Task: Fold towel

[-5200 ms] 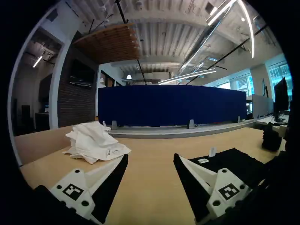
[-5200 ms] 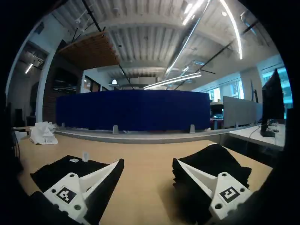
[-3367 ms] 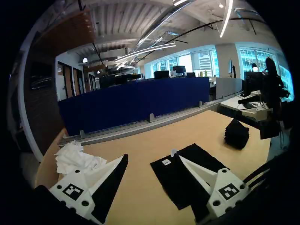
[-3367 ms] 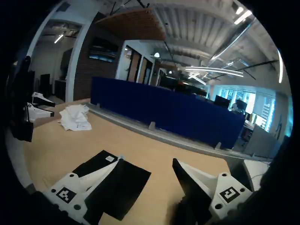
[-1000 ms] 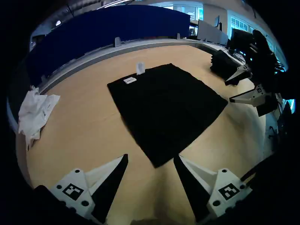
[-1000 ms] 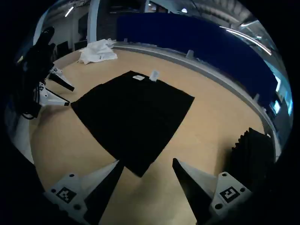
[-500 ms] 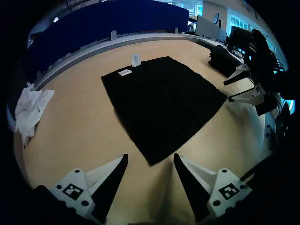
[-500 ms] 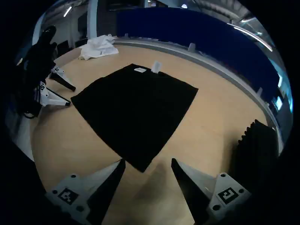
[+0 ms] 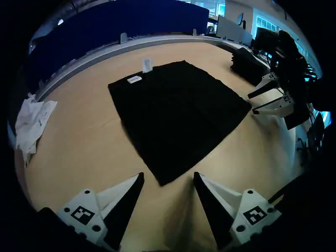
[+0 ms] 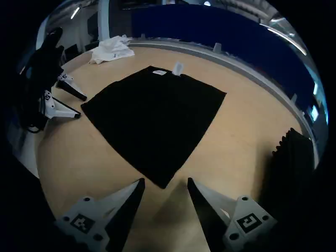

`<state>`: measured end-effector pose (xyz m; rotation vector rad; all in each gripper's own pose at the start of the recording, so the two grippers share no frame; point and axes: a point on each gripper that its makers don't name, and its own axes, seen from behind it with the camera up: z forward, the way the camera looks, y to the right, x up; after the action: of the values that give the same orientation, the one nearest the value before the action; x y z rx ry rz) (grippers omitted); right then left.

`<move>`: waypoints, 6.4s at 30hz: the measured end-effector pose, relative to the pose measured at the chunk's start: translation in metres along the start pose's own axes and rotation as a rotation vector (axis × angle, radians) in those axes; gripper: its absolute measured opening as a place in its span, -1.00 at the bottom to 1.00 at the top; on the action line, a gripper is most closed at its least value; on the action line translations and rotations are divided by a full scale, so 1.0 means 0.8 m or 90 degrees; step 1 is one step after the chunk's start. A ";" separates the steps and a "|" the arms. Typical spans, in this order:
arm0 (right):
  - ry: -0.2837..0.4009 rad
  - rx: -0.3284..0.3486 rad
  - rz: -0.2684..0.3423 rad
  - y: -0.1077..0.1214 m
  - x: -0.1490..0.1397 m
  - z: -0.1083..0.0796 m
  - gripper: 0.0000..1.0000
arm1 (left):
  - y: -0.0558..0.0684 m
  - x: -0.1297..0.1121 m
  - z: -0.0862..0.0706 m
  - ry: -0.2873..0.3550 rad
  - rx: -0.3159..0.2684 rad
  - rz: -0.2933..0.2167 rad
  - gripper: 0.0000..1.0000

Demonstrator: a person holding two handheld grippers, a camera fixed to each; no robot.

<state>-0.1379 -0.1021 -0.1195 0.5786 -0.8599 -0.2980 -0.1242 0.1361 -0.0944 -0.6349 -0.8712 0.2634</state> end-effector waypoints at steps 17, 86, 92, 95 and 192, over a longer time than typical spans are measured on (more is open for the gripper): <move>-0.006 0.019 0.007 -0.006 0.001 0.007 0.00 | -0.010 -0.005 0.000 -0.014 0.020 -0.014 0.07; 0.038 0.012 -0.017 -0.017 0.089 -0.123 -0.72 | 0.022 0.051 -0.130 0.028 0.034 -0.104 -0.82; 0.035 0.011 -0.019 -0.021 0.091 -0.140 -0.72 | 0.036 0.051 -0.148 0.025 0.025 -0.111 -0.81; 0.033 0.013 -0.016 -0.022 0.091 -0.147 -0.72 | 0.041 0.050 -0.155 0.026 0.023 -0.113 -0.81; -0.032 -0.144 0.024 0.135 0.117 0.053 1.00 | -0.103 0.126 0.050 0.027 0.110 -0.068 0.31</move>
<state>-0.1106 -0.0741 0.0240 0.3451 -0.8713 -0.3711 -0.0950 0.1343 0.0389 -0.4305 -0.8284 0.2246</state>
